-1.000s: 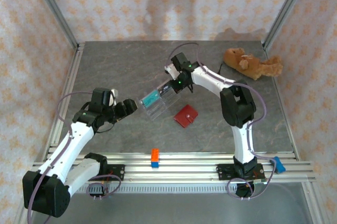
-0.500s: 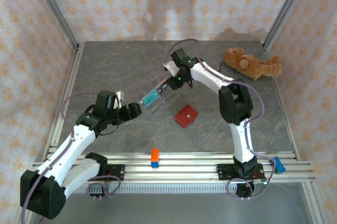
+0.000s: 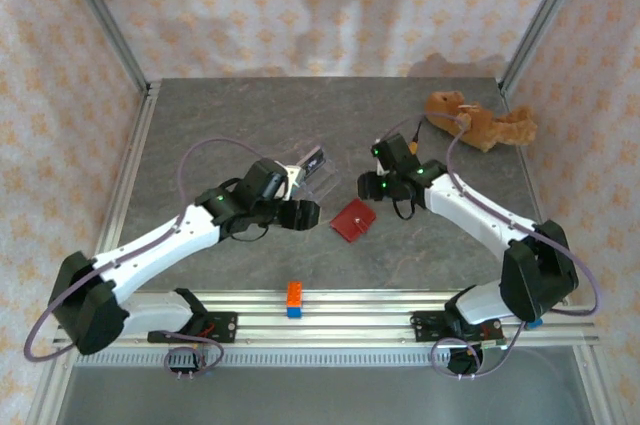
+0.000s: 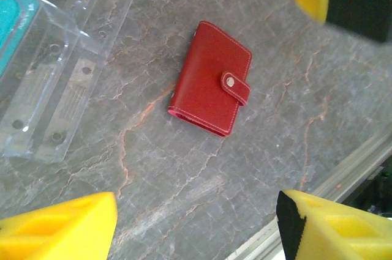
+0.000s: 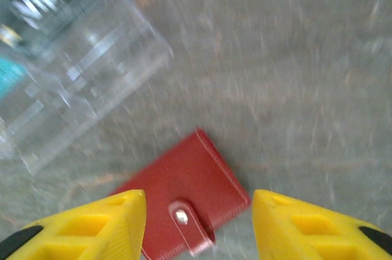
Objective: Put the credit cards into the card holder
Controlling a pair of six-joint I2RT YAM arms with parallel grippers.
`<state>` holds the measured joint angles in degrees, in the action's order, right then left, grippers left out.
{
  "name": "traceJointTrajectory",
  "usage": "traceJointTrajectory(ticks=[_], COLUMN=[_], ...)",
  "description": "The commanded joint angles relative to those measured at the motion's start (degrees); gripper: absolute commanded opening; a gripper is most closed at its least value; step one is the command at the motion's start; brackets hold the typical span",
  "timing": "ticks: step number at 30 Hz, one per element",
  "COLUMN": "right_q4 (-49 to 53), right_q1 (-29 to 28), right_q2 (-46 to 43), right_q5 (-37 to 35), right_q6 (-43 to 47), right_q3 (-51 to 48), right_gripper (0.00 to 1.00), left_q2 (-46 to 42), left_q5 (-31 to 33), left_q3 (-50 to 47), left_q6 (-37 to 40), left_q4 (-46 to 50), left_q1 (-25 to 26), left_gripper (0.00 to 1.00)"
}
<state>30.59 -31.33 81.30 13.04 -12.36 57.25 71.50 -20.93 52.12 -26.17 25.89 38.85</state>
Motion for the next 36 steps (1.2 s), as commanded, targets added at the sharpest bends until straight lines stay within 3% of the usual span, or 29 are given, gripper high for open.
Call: traceJointTrajectory(ticks=[1,8,13,22,26,30,36], right_q4=[0.49,3.28,7.95,7.32,8.99,7.42,4.36], right_q1=[-0.13,-2.8,-6.46,-6.81,-7.63,-10.42,-14.72], right_q2=[1.97,12.85,17.82,17.67,17.35,15.85,13.21], right_q5=[5.42,6.24,-0.26,0.43,1.11,6.95,7.13], right_q6=[1.16,9.69,13.35,13.67,13.97,18.34,18.94], right_q3=[-1.88,4.1,7.16,4.7,5.29,3.7,1.37], right_gripper=[0.47,0.45,0.42,0.35,0.22,0.15,0.15], left_q2=[3.01,3.64,2.45,1.19,1.18,1.21,2.55], left_q5=[1.65,3.05,3.59,0.7,-0.06,1.49,0.27], left_q3=[2.66,2.66,2.03,-1.44,-1.46,-1.06,-1.45], left_q6=[3.14,2.18,1.3,0.95,1.02,2.1,3.34], left_q4=[0.48,1.05,3.65,2.82,2.44,4.08,4.67], left_q1=[0.17,0.08,0.08,0.08,0.08,0.07,0.08], left_gripper=[0.7,0.67,0.67,0.67,0.67,0.67,0.66])
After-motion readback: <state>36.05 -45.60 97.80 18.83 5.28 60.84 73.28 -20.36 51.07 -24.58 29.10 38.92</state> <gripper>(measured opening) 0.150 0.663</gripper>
